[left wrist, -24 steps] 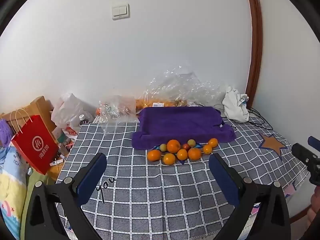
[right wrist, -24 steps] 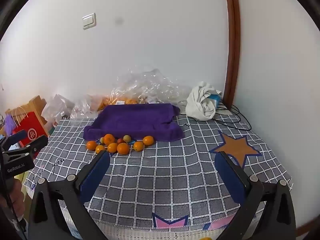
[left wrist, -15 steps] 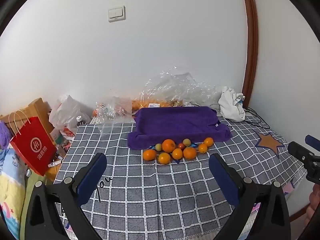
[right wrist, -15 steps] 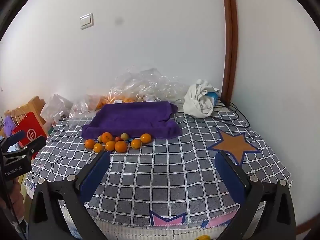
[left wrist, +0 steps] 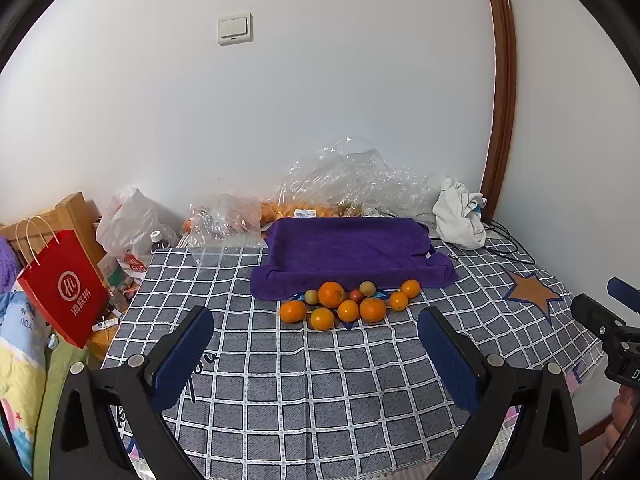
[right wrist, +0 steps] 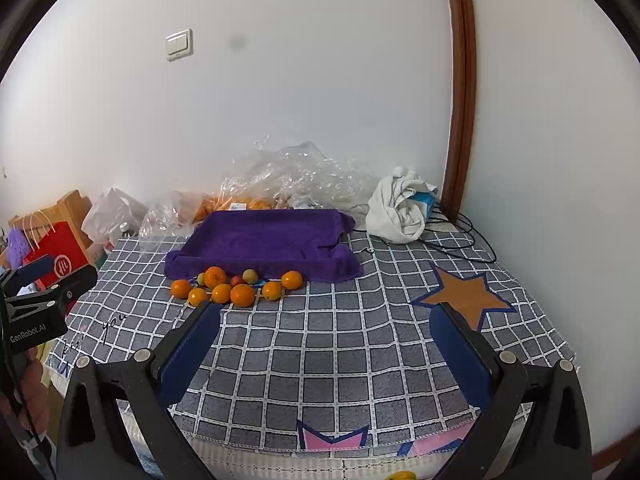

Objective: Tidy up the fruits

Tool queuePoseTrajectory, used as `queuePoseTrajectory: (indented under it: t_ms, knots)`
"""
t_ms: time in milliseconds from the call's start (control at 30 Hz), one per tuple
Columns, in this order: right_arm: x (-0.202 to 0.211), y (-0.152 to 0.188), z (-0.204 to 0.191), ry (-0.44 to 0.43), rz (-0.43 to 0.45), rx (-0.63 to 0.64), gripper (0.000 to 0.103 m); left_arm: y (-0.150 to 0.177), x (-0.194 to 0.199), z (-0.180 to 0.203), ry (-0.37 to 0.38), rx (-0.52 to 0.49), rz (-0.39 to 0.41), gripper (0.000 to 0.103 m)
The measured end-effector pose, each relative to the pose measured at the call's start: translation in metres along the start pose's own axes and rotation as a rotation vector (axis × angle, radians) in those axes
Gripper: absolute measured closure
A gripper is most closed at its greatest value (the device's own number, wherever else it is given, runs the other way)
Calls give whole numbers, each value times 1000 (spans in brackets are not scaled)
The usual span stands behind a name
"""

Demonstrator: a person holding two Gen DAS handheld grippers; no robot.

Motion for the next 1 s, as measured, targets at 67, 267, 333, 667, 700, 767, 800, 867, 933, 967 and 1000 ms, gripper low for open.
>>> queuePoseTrajectory:
  t_ms: [67, 267, 333, 667, 700, 767, 800, 867, 933, 967, 1000]
  knots:
    - [1, 0, -1, -1, 1, 2, 0, -1, 0, 1, 1, -2, 1, 0]
    - [1, -1, -5, 0, 1, 10, 0, 0, 1, 3, 2, -4, 2, 0]
    - [2, 1, -5, 0, 3, 10, 0, 1, 2, 3, 2, -4, 3, 0]
    - [1, 3, -5, -4, 1, 7, 0, 2, 2, 4, 5, -3, 5, 0]
    - [1, 3, -5, -3, 1, 8, 0, 3, 2, 4, 5, -4, 5, 0]
    - [1, 3, -5, -2, 0, 11, 0, 4, 3, 4, 5, -4, 6, 0]
    - [1, 4, -5, -2, 1, 12, 0, 4, 3, 5, 6, -4, 6, 0]
    - [1, 4, -7, -2, 1, 15, 0, 4, 3, 4, 6, -3, 5, 0]
    - [1, 4, -7, -2, 3, 16, 0, 4, 3, 4, 6, -4, 5, 0]
    - [2, 5, -7, -3, 4, 16, 0, 4, 3, 4, 5, -4, 6, 0]
    - [2, 5, -8, -3, 4, 16, 0, 4, 3, 4, 6, -3, 5, 0]
Point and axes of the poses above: each gripper's, at about its wrist camera, not at the fingertips, and x roughly against the way its jaws point, z to its right, y to its underside, the point moved 1 cm from there along -x, roughly the way its jaws point, and after that the axes turned 7 degrees about -x, right-handed, at the moved point
